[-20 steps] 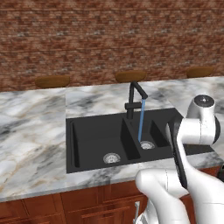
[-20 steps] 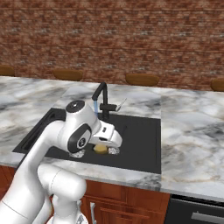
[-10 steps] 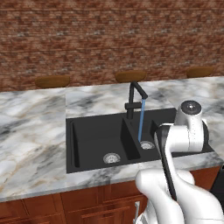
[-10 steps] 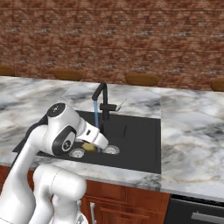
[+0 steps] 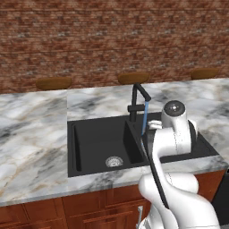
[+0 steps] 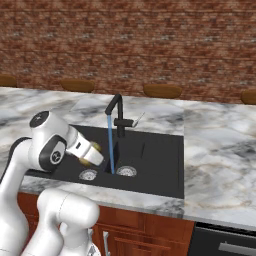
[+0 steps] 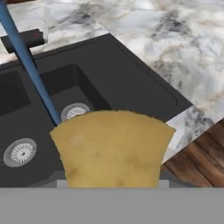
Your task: Soak the sponge with water for a few seconds and then drop it inside the sink.
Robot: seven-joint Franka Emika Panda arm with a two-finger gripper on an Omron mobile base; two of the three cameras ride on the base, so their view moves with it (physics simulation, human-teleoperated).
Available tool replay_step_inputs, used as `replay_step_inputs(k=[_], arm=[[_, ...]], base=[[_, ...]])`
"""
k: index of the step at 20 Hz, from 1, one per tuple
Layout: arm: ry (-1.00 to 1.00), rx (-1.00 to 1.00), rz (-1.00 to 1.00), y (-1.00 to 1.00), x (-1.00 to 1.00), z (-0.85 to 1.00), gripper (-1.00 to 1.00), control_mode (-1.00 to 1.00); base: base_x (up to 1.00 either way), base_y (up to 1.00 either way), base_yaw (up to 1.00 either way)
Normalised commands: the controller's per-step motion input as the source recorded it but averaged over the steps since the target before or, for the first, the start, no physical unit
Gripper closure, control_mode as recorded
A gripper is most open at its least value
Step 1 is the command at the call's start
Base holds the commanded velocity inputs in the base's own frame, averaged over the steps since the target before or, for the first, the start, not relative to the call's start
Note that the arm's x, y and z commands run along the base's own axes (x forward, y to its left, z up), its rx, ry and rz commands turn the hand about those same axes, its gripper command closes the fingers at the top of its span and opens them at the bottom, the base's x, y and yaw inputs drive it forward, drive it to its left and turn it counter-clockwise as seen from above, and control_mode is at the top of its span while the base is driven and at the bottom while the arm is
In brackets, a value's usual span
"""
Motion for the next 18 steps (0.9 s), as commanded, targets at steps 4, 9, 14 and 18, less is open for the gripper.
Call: replay_step_inputs(k=[4,9,14,18], arm=[[-0.20,0.00,-0.13,0.29,0.00,-0.10,1.00,-1.00],[-0.15,0.00,-0.11,0.17,0.00,-0.19,1.00,-1.00],[-0.12,-0.04,-0.09,0.12,0.00,-0.20,1.00,-1.00],[-0.14,-0.06,-0.08,0.08,0.00,-0.15,1.00,-1.00]], base=[[0.00,0.00,0.00],[0.00,0.00,0.00],[0.00,0.00,0.00],[0.00,0.00,0.00]])
